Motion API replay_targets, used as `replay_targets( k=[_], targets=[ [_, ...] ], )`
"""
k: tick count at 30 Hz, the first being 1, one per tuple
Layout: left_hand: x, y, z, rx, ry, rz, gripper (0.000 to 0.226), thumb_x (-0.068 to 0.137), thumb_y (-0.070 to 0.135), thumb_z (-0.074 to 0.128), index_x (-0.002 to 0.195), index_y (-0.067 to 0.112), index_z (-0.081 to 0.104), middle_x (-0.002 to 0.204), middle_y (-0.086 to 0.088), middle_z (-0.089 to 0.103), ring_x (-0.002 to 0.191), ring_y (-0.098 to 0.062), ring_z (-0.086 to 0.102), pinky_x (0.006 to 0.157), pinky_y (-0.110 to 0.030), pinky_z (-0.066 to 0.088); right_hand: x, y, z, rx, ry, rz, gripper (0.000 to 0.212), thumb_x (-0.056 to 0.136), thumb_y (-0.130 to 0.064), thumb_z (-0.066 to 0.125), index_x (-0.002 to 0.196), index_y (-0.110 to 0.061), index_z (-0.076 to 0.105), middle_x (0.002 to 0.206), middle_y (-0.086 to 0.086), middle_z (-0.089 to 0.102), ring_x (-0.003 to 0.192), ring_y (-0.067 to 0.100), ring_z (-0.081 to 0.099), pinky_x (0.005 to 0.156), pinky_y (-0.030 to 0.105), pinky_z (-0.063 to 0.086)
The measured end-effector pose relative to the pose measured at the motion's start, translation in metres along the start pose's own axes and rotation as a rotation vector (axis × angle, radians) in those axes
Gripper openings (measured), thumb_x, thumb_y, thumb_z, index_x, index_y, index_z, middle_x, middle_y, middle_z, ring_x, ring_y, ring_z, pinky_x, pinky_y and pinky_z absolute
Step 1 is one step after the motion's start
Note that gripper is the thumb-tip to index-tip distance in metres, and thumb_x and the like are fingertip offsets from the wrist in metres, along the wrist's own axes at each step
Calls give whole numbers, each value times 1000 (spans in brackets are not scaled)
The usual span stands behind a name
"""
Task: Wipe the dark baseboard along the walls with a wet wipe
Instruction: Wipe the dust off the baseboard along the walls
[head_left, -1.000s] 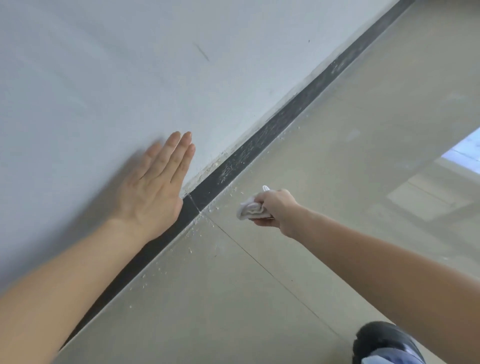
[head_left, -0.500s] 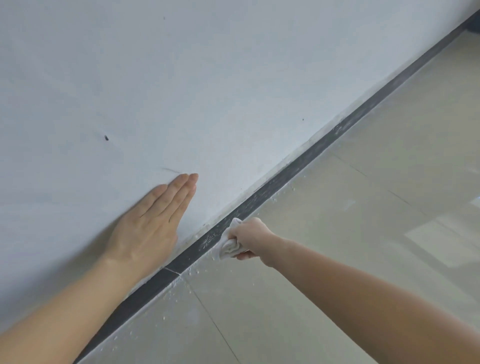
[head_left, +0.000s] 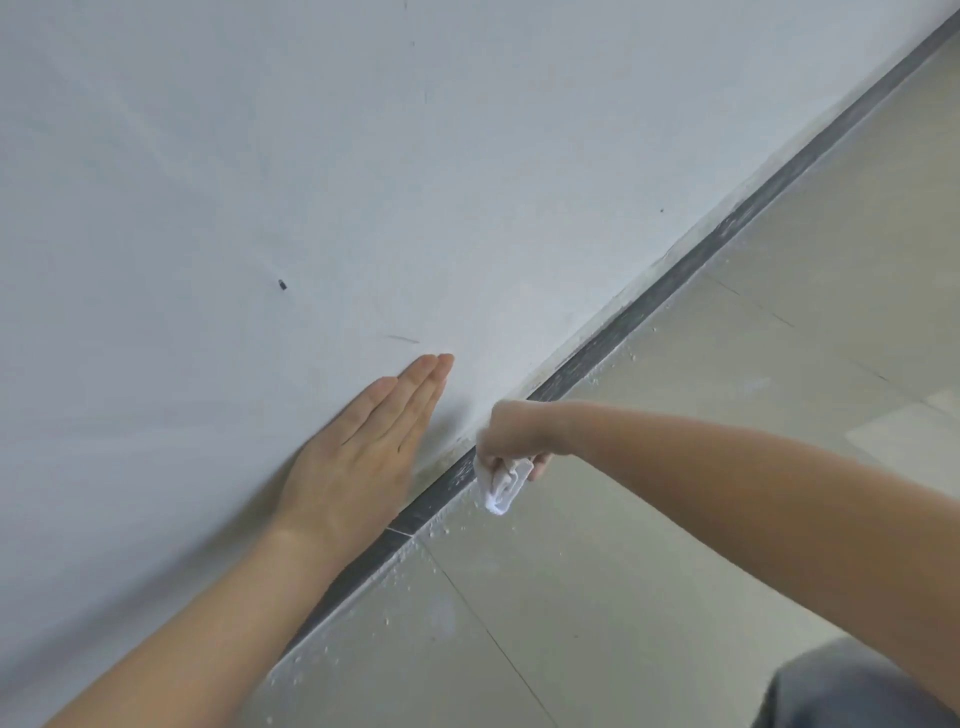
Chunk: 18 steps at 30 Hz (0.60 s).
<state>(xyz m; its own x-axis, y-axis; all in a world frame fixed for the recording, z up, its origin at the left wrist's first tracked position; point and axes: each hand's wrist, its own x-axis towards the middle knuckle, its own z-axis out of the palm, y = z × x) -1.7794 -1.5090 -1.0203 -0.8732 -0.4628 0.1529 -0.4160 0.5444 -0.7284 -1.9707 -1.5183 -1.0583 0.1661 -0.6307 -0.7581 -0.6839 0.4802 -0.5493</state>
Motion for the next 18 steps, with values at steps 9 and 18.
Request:
replay_targets(
  k=[9,18],
  targets=[
    [-2,3,13,158,41,17,60,92,15,14,150,-3,8,159,-11,3,145,-18,2,117,-37,-4,57,25,129,428,8,185,16,78,-5,49,84,-3,64,71,11,51,47,21,49,46,25,40],
    [5,13,13,106,17,-39,67,88,20,26,150,0,8,159,-6,8,145,-17,7,116,-33,1,90,41,161,1319,81,214,21,84,-8,58,103,-2,64,88,13,62,65,23,63,56,28,54]
  ],
)
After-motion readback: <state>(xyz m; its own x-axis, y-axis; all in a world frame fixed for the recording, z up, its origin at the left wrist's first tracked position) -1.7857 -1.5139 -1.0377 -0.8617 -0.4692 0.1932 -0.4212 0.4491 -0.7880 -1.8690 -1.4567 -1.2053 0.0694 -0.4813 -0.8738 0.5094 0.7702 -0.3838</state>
